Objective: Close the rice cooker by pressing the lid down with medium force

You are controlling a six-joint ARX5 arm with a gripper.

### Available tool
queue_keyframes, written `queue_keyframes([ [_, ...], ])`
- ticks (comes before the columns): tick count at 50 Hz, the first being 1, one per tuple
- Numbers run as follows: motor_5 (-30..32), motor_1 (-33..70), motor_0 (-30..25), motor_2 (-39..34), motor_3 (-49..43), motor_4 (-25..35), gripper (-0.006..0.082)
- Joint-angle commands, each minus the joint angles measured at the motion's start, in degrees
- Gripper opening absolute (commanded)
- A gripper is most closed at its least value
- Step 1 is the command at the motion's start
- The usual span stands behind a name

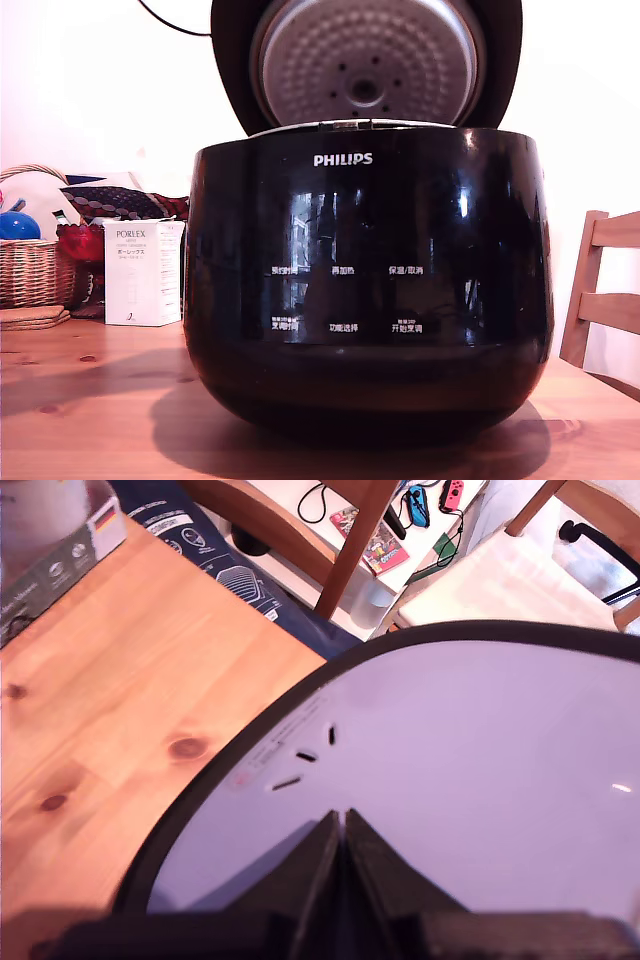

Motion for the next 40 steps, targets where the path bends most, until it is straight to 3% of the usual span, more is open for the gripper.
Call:
queue_keyframes([
  [1,-1.25,-3.74,-0.61,-4.48,2.03,0.09,-0.002],
  [14,-4.31,-14.6,-1.53,-21.38,13.33,-0.42,-0.002],
  [40,-10.27,-28.63,-2.12,-47.93,35.82,-6.32,-0.002],
])
